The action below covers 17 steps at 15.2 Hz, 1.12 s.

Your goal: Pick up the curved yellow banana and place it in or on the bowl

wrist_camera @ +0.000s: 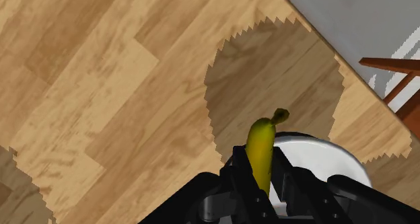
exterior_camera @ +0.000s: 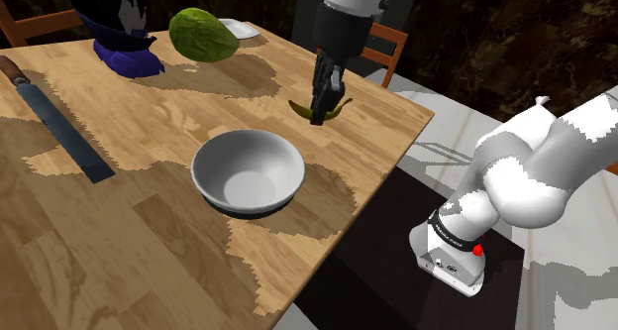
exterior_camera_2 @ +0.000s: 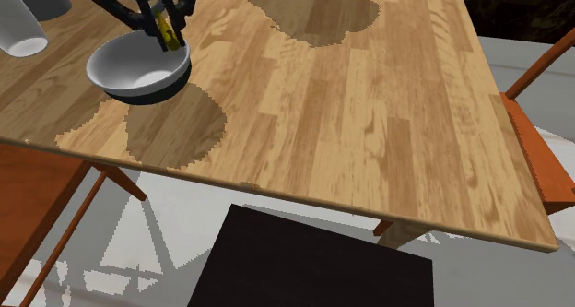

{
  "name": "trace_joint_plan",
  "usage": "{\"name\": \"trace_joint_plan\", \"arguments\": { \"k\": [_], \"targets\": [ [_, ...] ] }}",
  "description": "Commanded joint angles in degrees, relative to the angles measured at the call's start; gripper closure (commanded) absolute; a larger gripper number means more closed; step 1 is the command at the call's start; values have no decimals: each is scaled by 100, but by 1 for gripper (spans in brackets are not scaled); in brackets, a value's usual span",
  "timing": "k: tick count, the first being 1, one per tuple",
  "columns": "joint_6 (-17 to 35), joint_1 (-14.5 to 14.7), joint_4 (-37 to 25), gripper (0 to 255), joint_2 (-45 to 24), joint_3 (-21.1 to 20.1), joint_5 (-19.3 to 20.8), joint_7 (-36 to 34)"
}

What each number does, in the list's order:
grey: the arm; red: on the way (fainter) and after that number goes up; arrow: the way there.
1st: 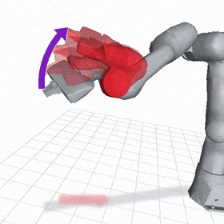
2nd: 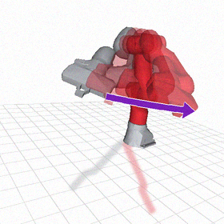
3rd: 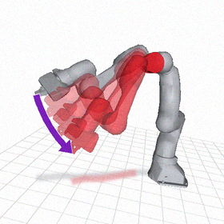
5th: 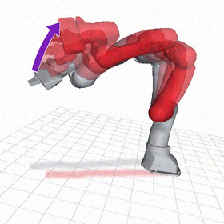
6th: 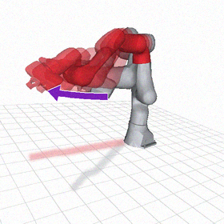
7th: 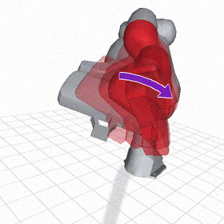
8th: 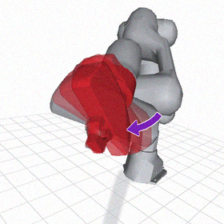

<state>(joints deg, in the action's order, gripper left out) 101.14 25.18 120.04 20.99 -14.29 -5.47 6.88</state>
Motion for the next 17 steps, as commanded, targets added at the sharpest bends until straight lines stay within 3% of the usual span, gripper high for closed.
{"name": "trace_joint_plan", "arguments": {
  "k": [1, 8, 17],
  "targets": [
    [27, 26, -343, 255, -363, -155, 41, -213],
    [-19, 216, -1855, 255, -1869, -688, 455, -1076],
    [672, 230, -1173, 255, -1880, -686, 457, -1077]
  ]
}}
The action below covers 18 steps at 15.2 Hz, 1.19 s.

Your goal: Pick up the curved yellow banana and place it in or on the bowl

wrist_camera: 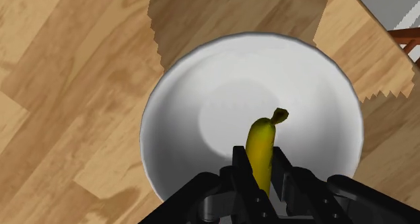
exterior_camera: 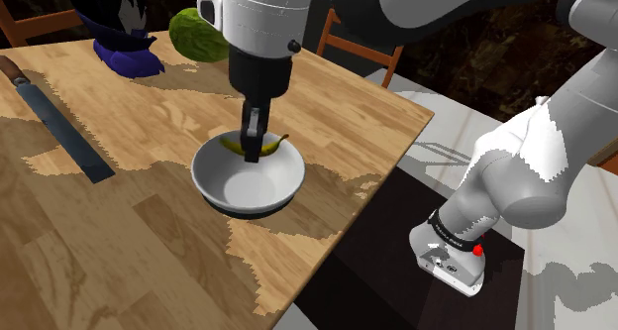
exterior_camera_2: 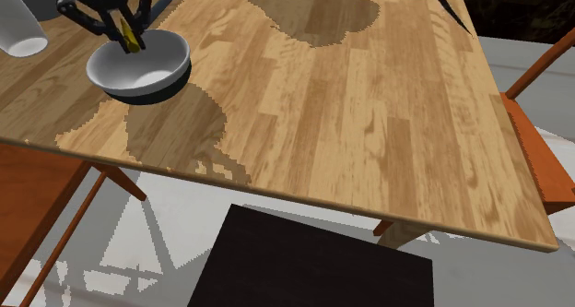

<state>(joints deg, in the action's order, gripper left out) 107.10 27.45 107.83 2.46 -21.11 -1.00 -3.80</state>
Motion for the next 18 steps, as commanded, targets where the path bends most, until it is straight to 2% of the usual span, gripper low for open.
{"name": "trace_joint_plan", "arguments": {
  "k": [1, 10, 11, 16, 18],
  "targets": [
    [153, 4, 116, 255, -35, -5, 13, -10],
    [247, 5, 199, 255, -47, -7, 17, -13],
    [247, 5, 199, 0, -47, -7, 17, -13],
    [247, 5, 200, 0, -47, -7, 17, -13],
    [-131, -1, -133, 0, 2, 0, 0, -1]
  ]
}}
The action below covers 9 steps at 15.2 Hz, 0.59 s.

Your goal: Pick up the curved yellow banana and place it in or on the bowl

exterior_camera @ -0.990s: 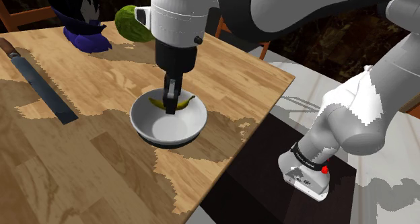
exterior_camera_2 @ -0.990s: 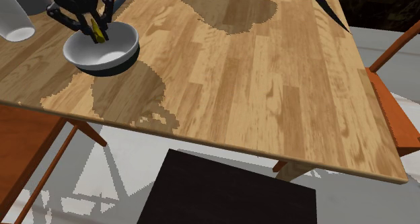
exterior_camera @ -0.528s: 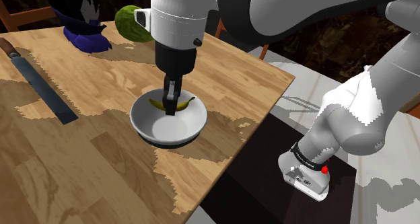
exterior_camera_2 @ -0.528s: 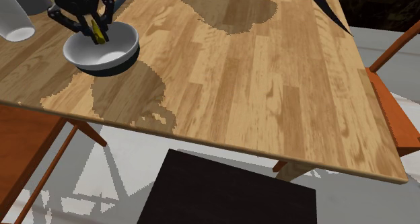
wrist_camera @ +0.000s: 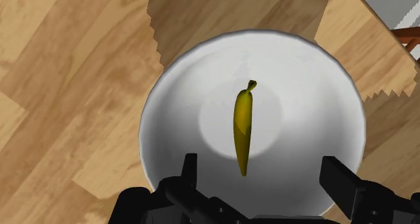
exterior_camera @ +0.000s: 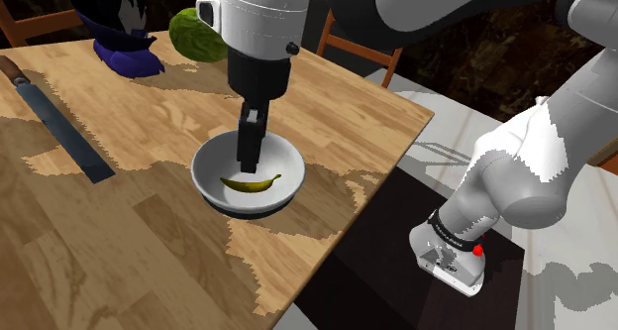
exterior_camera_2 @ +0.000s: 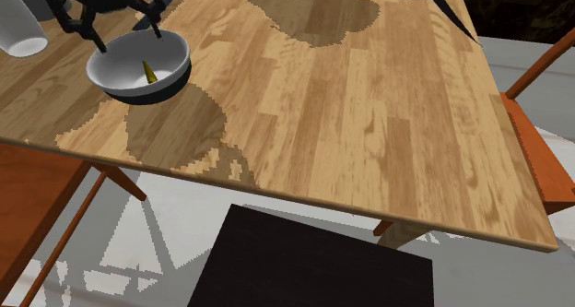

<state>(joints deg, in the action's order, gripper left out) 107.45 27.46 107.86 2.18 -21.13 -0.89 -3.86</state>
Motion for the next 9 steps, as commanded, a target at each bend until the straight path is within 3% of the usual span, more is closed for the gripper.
{"name": "trace_joint_plan", "arguments": {
  "k": [1, 9],
  "targets": [
    [-357, -4, -315, 0, 41, 6, -15, 8],
    [-508, -5, -462, 0, 45, 7, -15, 9]
  ]
}}
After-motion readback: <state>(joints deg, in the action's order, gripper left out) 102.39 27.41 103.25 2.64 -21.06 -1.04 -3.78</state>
